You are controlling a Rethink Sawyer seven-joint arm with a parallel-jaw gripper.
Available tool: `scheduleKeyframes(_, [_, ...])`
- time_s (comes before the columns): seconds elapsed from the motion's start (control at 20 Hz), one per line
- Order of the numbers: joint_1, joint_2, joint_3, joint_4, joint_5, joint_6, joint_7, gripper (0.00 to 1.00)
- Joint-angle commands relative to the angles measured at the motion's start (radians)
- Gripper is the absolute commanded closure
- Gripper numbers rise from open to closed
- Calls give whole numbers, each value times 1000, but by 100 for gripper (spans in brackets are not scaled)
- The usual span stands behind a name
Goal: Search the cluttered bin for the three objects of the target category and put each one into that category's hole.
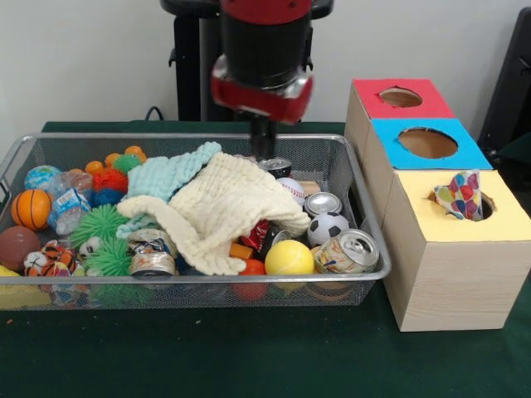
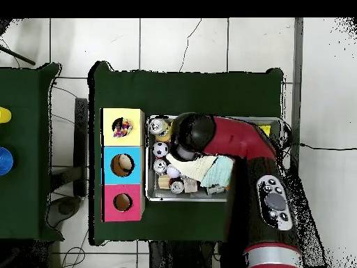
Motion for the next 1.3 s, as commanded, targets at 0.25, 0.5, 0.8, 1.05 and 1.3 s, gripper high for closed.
scheduleKeyframes(0.25, [-37, 89, 160, 184, -240, -267, -224, 100])
scheduleKeyframes(0.5, [-8, 67, 145, 231, -269, -329, -125, 100])
scheduleKeyframes(0.8, [72, 57, 83, 251, -299, -417, -15, 100])
scheduleKeyframes(1.05, [70, 76, 79, 299, -290, -508, 24, 100])
scheduleKeyframes(1.3, [72, 86, 87, 321, -261, -538, 31, 100])
